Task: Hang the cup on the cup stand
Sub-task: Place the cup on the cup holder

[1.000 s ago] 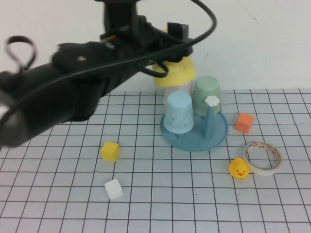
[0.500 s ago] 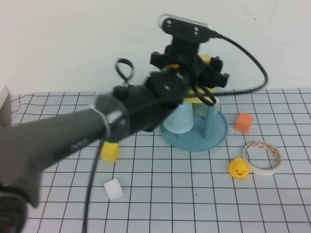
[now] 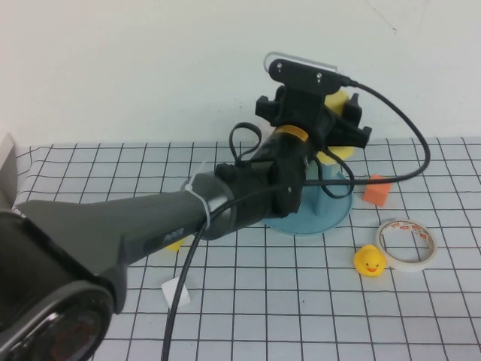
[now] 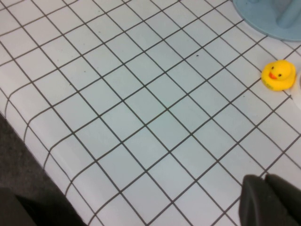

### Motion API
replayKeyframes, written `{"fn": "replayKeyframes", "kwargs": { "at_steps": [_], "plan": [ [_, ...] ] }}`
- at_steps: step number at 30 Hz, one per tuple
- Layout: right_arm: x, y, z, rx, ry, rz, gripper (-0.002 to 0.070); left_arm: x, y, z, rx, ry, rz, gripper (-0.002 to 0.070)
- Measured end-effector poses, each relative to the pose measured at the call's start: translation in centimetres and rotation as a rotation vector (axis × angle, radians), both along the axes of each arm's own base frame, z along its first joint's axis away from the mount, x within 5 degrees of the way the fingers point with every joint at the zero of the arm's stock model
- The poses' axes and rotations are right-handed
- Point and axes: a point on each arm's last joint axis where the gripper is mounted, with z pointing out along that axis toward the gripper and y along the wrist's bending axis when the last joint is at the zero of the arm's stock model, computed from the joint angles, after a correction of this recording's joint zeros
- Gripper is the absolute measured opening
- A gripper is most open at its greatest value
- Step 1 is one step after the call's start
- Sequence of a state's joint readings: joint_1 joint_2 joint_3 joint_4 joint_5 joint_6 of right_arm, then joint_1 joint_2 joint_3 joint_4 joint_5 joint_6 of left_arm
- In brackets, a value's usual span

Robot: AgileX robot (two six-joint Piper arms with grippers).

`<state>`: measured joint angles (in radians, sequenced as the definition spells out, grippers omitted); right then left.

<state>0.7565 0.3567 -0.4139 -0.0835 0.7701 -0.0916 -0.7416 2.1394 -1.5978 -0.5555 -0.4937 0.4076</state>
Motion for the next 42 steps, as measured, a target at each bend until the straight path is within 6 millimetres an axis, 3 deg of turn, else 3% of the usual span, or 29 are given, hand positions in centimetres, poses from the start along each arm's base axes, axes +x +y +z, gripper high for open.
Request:
{"fn": "replayKeyframes", "kwargs": {
  "at_steps": [8,20,27,42],
  "plan": [
    [0.1,-0.1,0.0,-0.012,-0.011,-0.002,0.0006,0.4,-0.3,-2.0,-0.010,0.010,0.004,0.0531],
    [0.1,-0.1,0.0,-0.010,-0.009,-0.005,0.0006,0.4,-0.5,-2.5,-0.038,0.051,-0.004,0.0531],
    [0.1,-0.1,0.0,-0.006,-0.006,-0.014,0.0006,0.6,-0.7,-4.1,-0.023,0.070,-0.006,0.0530],
    [0.1,-0.1,0.0,-0.004,-0.005,-0.020,0.0006,0.5,-0.8,-4.0,0.060,0.014,-0.034,0.0546]
  ]
}}
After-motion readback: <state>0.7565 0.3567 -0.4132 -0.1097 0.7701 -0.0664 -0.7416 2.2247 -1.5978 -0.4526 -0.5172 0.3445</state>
